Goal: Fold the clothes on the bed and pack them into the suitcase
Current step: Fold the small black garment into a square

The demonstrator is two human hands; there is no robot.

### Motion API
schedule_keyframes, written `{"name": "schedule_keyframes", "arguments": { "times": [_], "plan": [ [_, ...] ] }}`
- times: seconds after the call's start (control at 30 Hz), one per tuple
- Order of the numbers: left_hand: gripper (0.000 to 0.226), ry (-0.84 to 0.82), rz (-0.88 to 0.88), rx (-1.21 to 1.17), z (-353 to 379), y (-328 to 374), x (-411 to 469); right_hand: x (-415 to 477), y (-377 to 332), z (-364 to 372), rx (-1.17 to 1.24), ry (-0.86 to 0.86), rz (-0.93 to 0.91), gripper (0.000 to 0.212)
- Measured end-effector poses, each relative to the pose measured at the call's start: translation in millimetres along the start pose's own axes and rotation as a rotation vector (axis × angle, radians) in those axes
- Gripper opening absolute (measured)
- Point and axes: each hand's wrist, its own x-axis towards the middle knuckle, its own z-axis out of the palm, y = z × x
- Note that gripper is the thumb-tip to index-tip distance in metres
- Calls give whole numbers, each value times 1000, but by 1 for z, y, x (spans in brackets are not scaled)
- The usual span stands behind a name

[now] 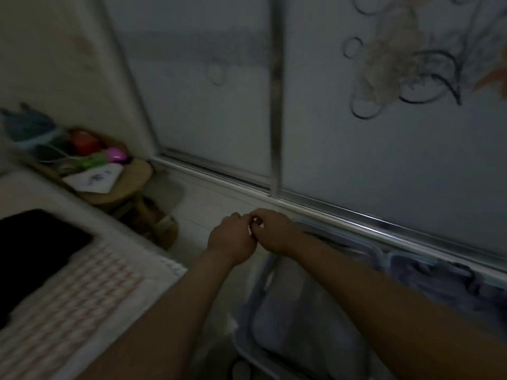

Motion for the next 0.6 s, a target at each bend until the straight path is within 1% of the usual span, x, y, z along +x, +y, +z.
{"name": "schedule_keyframes", "arguments": {
  "times": [0.13,0.23,0.33,0.4,0.43,0.47,0.53,0.6],
  "plan": [
    [35,166,-132,52,-100,-89,-47,28,-120,26,41,-54,-164,35],
    [27,280,-257,110,-161,-156,-100,34,-210,57,57,-119,-271,37],
    [21,394,-393,158,-203,-214,-155,37,-288,95,79,-185,-392,34],
    [25,444,-470,170,-214,-247,-187,43,-321,122,-6,-203,-433,40],
    [31,430,-500,173,-214,-263,-201,47,-332,133,-92,-195,-457,44],
    [37,379,-526,166,-211,-278,-213,49,-341,143,-176,-201,-457,48],
    [48,218,-571,116,-200,-301,-231,56,-349,159,-260,-260,-387,61],
    [54,125,-632,29,-192,-311,-240,63,-350,168,-272,-305,-278,89]
  ]
}}
